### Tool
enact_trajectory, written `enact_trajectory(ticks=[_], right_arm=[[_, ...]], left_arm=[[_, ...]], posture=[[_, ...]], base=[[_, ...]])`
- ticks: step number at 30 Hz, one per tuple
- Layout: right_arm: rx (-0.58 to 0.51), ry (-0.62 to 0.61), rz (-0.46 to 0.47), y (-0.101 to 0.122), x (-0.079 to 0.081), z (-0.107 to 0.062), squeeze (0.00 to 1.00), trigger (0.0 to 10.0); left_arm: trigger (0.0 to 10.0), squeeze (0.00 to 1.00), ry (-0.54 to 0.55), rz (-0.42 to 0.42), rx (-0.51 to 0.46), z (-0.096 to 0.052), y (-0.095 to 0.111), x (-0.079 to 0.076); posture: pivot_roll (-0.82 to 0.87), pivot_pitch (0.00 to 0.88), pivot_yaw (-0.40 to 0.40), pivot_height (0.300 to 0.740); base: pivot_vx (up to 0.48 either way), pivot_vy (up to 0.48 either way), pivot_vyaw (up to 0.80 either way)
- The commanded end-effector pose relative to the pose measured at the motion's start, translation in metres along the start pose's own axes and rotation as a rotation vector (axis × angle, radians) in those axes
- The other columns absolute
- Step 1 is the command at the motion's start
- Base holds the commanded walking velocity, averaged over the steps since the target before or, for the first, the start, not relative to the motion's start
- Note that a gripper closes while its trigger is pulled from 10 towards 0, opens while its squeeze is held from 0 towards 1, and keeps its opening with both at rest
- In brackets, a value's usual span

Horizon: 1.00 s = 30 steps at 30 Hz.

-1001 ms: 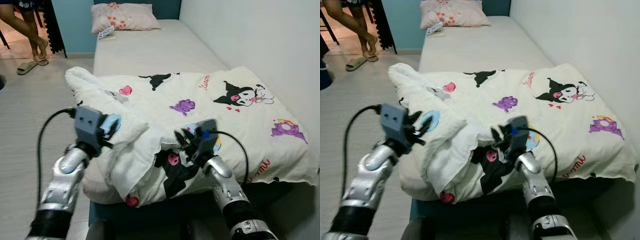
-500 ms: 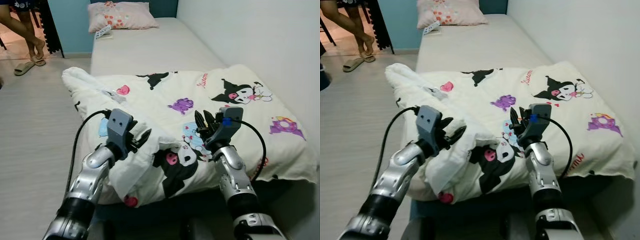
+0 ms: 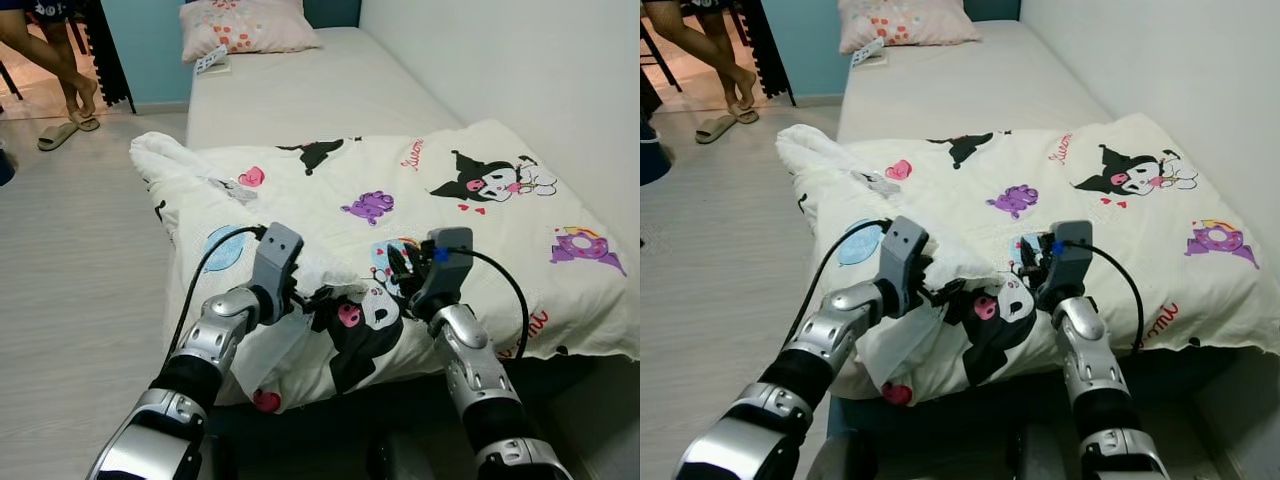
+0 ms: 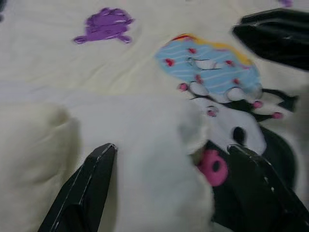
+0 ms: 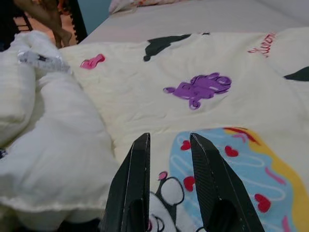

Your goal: Clean up the room

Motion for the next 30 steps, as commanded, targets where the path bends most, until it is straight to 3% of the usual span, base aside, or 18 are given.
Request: enact_trajectory(ticks=[1,4,6,7,8,10,11,12,13,14,16,17,30], right_arm=[[0.020,0.006,-0.014,-0.003,0.000,-0.002,0.00,10.0],[0.028,0.007,-0.016,-0.004,0.001,-0.002,0.00,10.0],[0.044,0.015,-0.024,-0.007,0.002,-0.002,0.00,10.0],[0.044,0.015,-0.024,-0.007,0.002,-0.002,0.00,10.0],[0.049,0.017,-0.028,-0.007,0.003,-0.002,0.00,10.0],[0.049,0.017,-0.028,-0.007,0.003,-0.002,0.00,10.0],[0.052,0.019,-0.031,-0.007,0.003,-0.002,0.00,10.0],[0.052,0.019,-0.031,-0.007,0.003,-0.002,0.00,10.0],[0.053,0.019,-0.032,-0.007,0.003,-0.001,0.00,10.0],[0.054,0.020,-0.033,-0.007,0.003,-0.001,0.00,10.0],[0.054,0.022,-0.034,-0.006,0.003,-0.001,0.00,10.0],[0.054,0.024,-0.035,-0.006,0.003,-0.001,0.00,10.0],[0.055,0.028,-0.037,-0.006,0.004,0.001,0.00,10.0]], left_arm=[[10.0,0.00,-0.036,0.005,-0.021,0.003,0.005,-0.004],[10.0,0.00,-0.065,0.022,-0.020,0.003,0.006,-0.006],[10.0,0.00,-0.103,0.197,0.101,0.003,-0.011,-0.009],[10.0,0.00,-0.103,0.197,0.101,0.003,-0.011,-0.009],[10.0,0.00,-0.105,0.267,0.149,0.002,-0.017,-0.009],[10.0,0.00,-0.105,0.267,0.149,0.002,-0.017,-0.009],[7.0,0.00,-0.095,0.322,0.186,0.002,-0.023,-0.008],[7.0,0.00,-0.095,0.322,0.186,0.002,-0.023,-0.008],[4.6,0.00,-0.078,0.365,0.214,0.002,-0.028,-0.007],[3.0,0.00,-0.059,0.412,0.237,0.001,-0.031,-0.006],[3.0,0.00,-0.046,0.448,0.252,0.001,-0.033,-0.005],[0.0,0.00,-0.031,0.482,0.262,0.001,-0.035,-0.004],[0.0,0.00,0.030,0.492,0.256,-0.002,-0.032,0.009]], posture=[[0.05,0.133,-0.029,0.577],[0.05,0.134,-0.031,0.577],[0.05,0.134,-0.034,0.577],[0.05,0.134,-0.034,0.577],[0.05,0.134,-0.034,0.577],[0.05,0.134,-0.034,0.577],[0.05,0.134,-0.035,0.577],[0.05,0.134,-0.035,0.577],[0.05,0.134,-0.037,0.577],[0.05,0.133,-0.037,0.577],[0.05,0.133,-0.037,0.577],[0.05,0.133,-0.036,0.577],[0.05,0.127,-0.042,0.577]], base=[[0.000,0.000,0.00],[0.000,0.000,0.00],[0.000,0.000,0.00],[0.000,0.000,0.00],[0.000,0.000,0.00],[0.000,0.000,0.00],[0.000,0.000,0.00],[0.000,0.000,0.00],[0.000,0.000,0.00],[0.000,0.000,0.00],[0.000,0.000,0.00],[0.000,0.000,0.00],[0.000,0.000,0.00]])
Point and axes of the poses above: a point about 5 cm out from each wrist's last joint towards the gripper, its own z axis pointing out of the wrist towards the gripper, its own y axis along the axis of the wrist's last joint, x = y × z, the point moved 3 cm from there along z, pointing out of the wrist towards the gripper, and after that the axes turned 15 degrees about z, right-handed, at the moved point
